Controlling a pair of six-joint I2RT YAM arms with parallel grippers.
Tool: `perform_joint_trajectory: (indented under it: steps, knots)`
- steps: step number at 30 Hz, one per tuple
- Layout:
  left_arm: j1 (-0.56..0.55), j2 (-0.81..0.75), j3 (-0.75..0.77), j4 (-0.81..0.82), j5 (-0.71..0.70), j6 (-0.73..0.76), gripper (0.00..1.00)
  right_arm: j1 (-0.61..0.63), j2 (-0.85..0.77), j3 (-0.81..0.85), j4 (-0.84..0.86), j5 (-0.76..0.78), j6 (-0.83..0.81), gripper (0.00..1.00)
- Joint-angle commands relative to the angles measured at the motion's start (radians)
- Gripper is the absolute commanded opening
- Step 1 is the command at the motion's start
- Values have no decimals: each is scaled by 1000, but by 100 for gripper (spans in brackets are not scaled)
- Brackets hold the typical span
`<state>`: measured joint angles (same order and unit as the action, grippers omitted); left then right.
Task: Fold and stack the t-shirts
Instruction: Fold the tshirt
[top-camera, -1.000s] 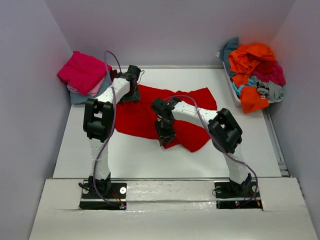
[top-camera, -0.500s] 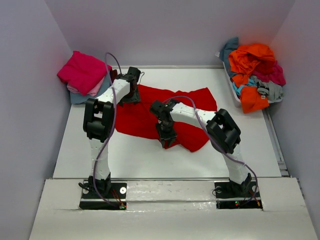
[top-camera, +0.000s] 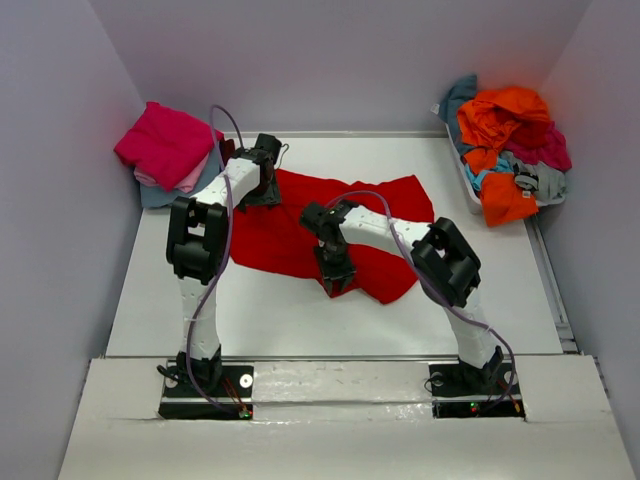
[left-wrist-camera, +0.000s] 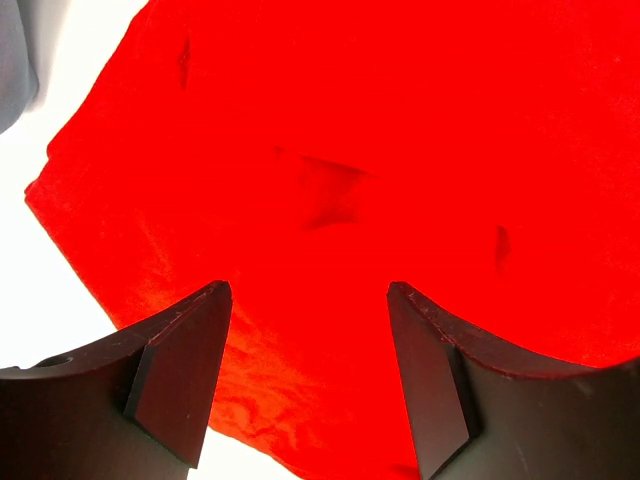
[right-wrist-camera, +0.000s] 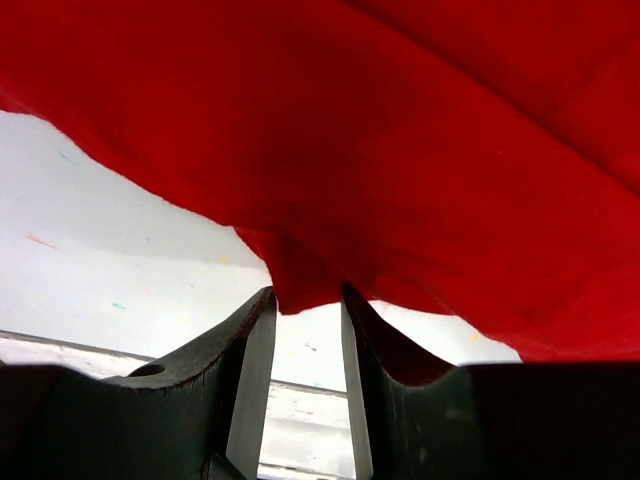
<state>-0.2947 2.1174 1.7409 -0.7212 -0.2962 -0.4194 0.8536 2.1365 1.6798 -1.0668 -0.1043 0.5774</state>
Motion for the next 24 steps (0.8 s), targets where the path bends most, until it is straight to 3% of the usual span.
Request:
perform_joint_trajectory:
  steps: [1,16,21,24]
  knots:
    - [-1,-65,-7,3,-17,10,76,25,10,-6,-1,38,10,38]
    - [-1,-70,-7,0,-21,10,76,53,53,37,-32,133,12,34]
    - [-1,-73,-9,-1,-24,10,76,53,10,46,-57,156,29,9]
    - [-1,-73,-11,0,-26,8,76,53,-47,63,-97,190,42,7]
